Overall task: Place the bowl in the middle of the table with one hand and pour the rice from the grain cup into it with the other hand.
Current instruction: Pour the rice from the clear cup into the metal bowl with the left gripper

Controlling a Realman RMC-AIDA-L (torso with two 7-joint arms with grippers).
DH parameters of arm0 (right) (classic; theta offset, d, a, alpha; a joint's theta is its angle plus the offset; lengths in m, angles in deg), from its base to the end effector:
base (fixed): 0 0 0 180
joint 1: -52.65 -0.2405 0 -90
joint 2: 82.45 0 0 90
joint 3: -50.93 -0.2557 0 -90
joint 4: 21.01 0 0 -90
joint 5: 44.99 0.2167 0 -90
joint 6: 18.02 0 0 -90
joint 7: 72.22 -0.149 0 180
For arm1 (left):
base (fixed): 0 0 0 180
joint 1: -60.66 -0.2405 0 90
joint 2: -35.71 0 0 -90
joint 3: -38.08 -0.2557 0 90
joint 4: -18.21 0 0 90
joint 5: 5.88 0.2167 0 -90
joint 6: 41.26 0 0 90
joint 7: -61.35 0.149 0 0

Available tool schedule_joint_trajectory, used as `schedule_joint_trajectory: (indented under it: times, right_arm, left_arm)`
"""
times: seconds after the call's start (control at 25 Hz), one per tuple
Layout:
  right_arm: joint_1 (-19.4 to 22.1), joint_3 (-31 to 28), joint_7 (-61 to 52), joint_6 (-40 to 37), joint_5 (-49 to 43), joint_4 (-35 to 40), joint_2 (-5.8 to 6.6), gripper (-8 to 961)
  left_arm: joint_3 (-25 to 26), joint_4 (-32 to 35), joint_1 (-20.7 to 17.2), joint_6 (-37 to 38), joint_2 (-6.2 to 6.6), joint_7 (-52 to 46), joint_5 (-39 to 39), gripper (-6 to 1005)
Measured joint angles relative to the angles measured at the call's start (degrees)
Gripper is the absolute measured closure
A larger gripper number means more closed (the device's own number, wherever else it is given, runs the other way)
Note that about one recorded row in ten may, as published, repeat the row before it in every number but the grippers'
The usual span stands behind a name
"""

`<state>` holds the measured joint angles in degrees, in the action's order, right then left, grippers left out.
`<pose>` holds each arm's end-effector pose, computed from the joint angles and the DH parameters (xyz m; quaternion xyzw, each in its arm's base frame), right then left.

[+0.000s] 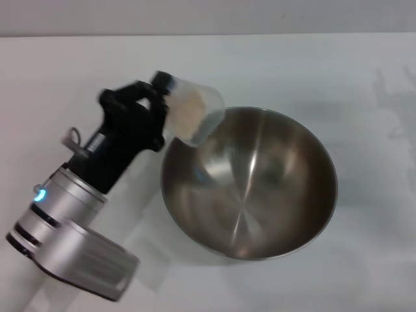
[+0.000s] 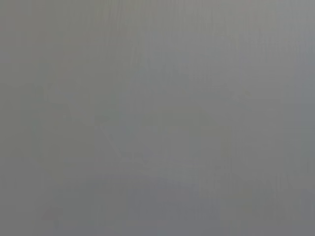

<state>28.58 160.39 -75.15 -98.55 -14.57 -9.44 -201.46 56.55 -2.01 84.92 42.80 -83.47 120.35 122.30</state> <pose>0.3017 0.3401 0.0253 -0.6379 0.1050 0.3670 0.6688 -0.2310 0.2831 -0.0803 -0.7095 0.3376 -0.1552 0.5987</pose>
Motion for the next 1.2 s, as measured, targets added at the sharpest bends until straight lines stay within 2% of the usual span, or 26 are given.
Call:
schedule_joint_trajectory:
  times: [0.04, 0.16, 0.24, 0.4, 0.48, 0.56, 0.96, 1.2]
  right_arm:
    - [0.0, 0.0, 0.0, 0.0, 0.0, 0.0, 0.00, 398]
    - [-0.1, -0.1, 0.0, 0.1, 0.0, 0.0, 0.00, 397]
    - [-0.2, -0.1, 0.0, 0.1, 0.0, -0.1, 0.04, 397]
    - [-0.4, -0.1, 0.0, 0.5, 0.0, -0.2, 0.09, 396]
    - [-0.6, -0.1, 0.0, 0.8, 0.0, -0.3, 0.09, 396]
    - [-0.8, -0.1, 0.0, 1.0, 0.0, -0.4, 0.10, 396]
    - [-1.1, -0.1, 0.1, 1.6, 0.0, -0.3, 0.18, 394]
    - [-1.1, -0.1, 0.2, 1.6, 0.0, -0.5, 0.18, 393]
  left_arm:
    - [0.0, 0.0, 0.0, 0.0, 0.00, 0.0, 0.0, 946]
    - [-3.9, -0.6, 1.1, -0.4, 0.00, 18.6, 0.0, 942]
    - [-4.2, -0.7, 1.1, -0.4, 0.00, 21.5, 0.0, 940]
    - [-5.0, -1.1, 1.2, -0.5, 0.00, 33.9, 1.8, 936]
    - [-5.0, -1.1, 1.2, -0.6, 0.00, 36.3, 2.3, 934]
    - [-5.1, -1.1, 1.0, -0.8, 0.00, 44.4, 3.7, 932]
    - [-5.3, -1.3, 0.8, -0.6, 0.00, 59.8, 7.8, 921]
    - [-5.3, -1.4, 0.5, -0.8, 0.00, 65.2, 10.4, 914]
